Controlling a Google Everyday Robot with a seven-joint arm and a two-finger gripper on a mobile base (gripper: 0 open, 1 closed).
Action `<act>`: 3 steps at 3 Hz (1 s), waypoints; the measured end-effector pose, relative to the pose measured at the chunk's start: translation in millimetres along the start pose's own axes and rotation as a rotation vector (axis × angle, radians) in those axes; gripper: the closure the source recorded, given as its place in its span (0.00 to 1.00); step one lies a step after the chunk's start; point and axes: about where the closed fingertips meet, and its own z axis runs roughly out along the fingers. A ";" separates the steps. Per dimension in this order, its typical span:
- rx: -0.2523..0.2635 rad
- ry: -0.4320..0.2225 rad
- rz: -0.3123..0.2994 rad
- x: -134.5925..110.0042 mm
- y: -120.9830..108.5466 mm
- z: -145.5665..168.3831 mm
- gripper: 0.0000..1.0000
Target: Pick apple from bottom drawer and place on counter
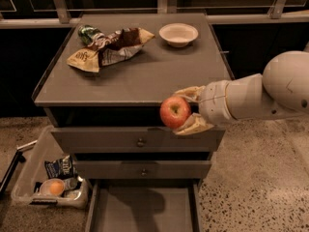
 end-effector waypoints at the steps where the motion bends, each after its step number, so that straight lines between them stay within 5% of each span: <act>1: 0.095 -0.012 -0.011 -2.9 -42.9 -15.8 1.00; 3: 0.222 -0.147 0.071 8.7 -135.0 -30.8 1.00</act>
Offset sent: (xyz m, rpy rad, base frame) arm 0.1234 -0.0486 0.1181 0.2303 -0.1969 -0.1217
